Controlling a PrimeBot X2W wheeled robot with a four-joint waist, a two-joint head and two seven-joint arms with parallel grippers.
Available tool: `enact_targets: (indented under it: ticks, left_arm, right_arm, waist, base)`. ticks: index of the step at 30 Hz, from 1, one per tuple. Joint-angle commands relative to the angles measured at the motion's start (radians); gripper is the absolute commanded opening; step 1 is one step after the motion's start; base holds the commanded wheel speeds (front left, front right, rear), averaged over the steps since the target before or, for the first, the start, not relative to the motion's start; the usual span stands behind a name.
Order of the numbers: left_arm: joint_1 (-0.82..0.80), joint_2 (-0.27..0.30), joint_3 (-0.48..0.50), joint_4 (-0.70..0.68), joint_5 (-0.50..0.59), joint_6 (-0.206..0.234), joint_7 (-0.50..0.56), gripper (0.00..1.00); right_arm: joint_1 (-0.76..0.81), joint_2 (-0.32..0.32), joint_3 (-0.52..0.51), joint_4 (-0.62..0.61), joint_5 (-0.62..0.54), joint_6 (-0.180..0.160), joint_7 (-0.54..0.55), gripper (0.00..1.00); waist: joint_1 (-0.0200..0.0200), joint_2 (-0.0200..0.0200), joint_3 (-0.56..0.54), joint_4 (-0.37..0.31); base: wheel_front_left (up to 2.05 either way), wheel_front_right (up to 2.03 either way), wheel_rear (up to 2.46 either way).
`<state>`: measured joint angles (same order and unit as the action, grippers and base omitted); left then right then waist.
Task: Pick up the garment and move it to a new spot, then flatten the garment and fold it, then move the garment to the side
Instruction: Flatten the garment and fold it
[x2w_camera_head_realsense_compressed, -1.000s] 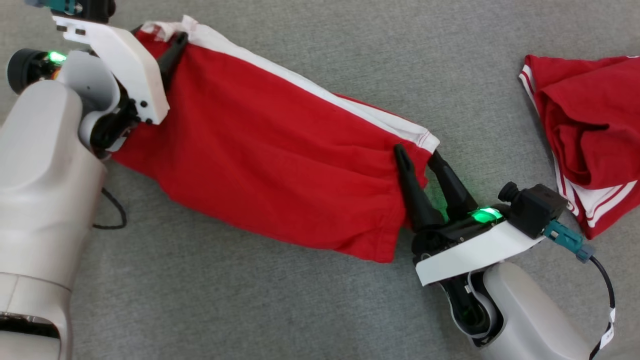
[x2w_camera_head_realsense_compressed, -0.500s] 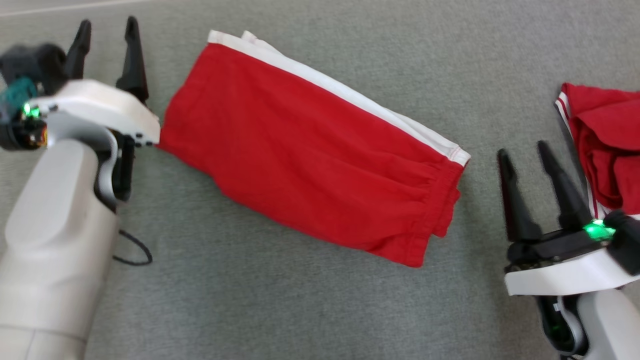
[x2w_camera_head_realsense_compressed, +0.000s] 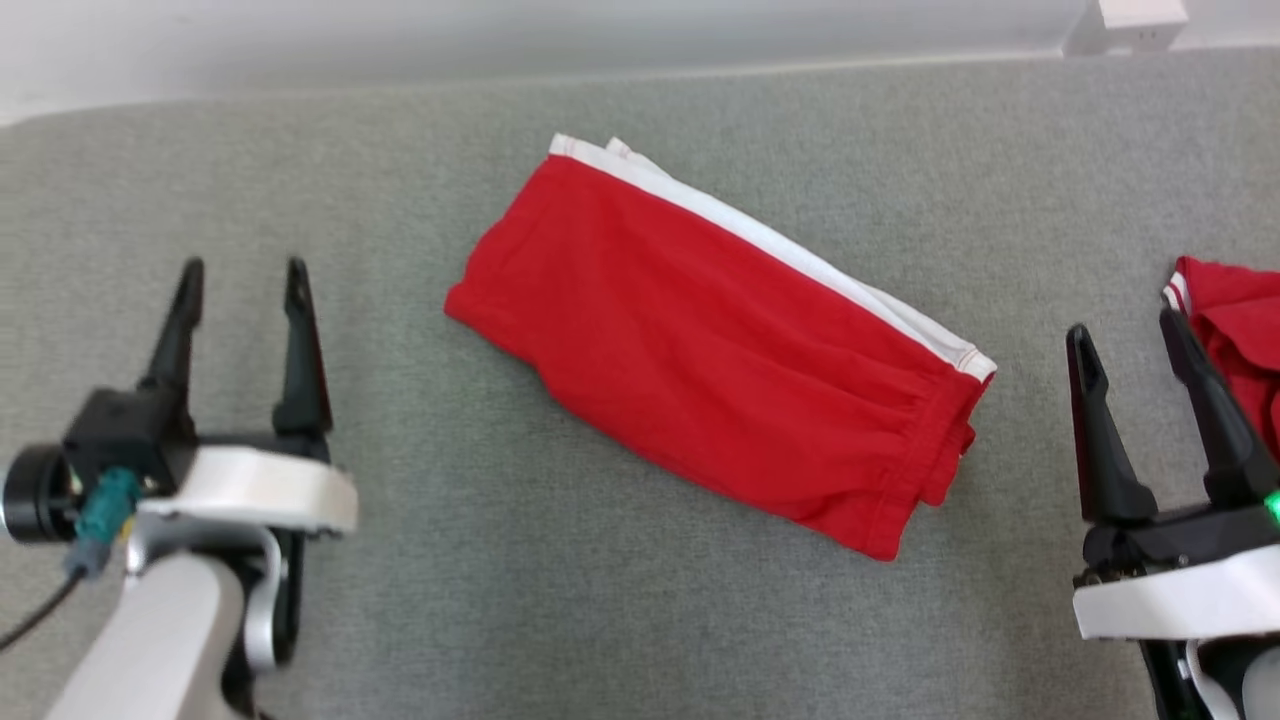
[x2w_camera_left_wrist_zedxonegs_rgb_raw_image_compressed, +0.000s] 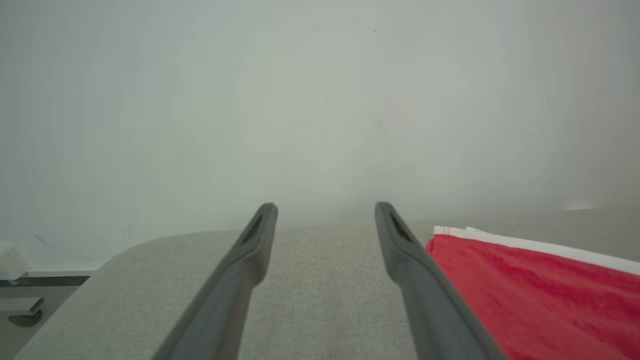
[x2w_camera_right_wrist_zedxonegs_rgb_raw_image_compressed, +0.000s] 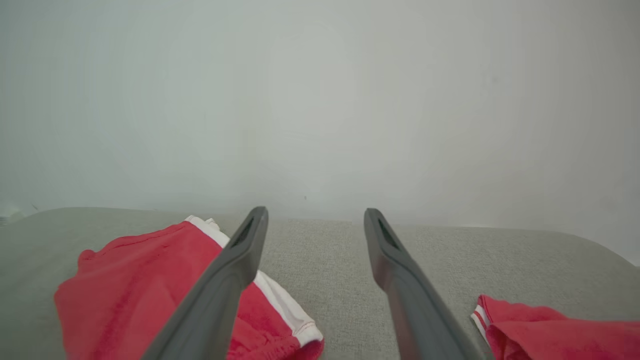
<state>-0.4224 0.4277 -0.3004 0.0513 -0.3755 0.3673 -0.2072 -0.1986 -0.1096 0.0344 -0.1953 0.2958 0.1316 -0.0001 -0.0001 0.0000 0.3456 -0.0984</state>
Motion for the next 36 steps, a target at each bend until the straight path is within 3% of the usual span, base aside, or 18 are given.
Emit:
enact_targets:
  ticks: [1, 10, 24, 27, 31, 36]
  left_arm:
    - [0.030, 0.011, -0.004, -0.024, 0.013, 0.009, 0.012, 1.00]
    - [0.190, 0.036, -0.034, -0.175, 0.015, 0.057, 0.090, 1.00]
    - [0.181, 0.055, -0.038, -0.212, 0.009, 0.052, 0.113, 1.00]
    - [0.104, 0.058, -0.056, -0.210, 0.016, 0.016, 0.130, 1.00]
    - [-0.075, 0.043, -0.106, -0.165, 0.015, -0.068, 0.200, 1.00]
    - [-0.329, -0.024, -0.192, 0.025, -0.017, -0.198, 0.324, 1.00]
  right_arm:
    - [0.021, 0.003, -0.006, -0.011, -0.007, -0.002, 0.004, 1.00]
    - [0.104, 0.031, -0.039, -0.034, 0.003, -0.002, 0.038, 1.00]
    - [0.106, 0.043, -0.050, -0.044, 0.014, -0.002, 0.045, 1.00]
    - [0.096, 0.043, -0.058, -0.055, 0.014, -0.002, 0.047, 1.00]
    - [0.068, 0.038, -0.064, -0.076, 0.016, -0.002, 0.049, 1.00]
    - [0.029, 0.033, -0.057, -0.079, 0.021, -0.002, 0.042, 1.00]
  waist:
    - [0.0001, 0.0000, -0.023, 0.013]
    - [0.0001, 0.0000, -0.073, 0.017]
    - [0.0001, 0.0000, -0.070, 0.022]
    - [0.0001, 0.0000, -0.049, 0.028]
    - [0.0001, 0.0000, 0.005, 0.029]
    - [0.0001, 0.0000, 0.078, 0.016]
  base:
    - [0.00, 0.00, 0.00]
    - [0.00, 0.00, 0.00]
    - [0.00, 0.00, 0.00]
    - [0.00, 0.00, 0.00]
    - [0.00, 0.00, 0.00]
    - [0.00, 0.00, 0.00]
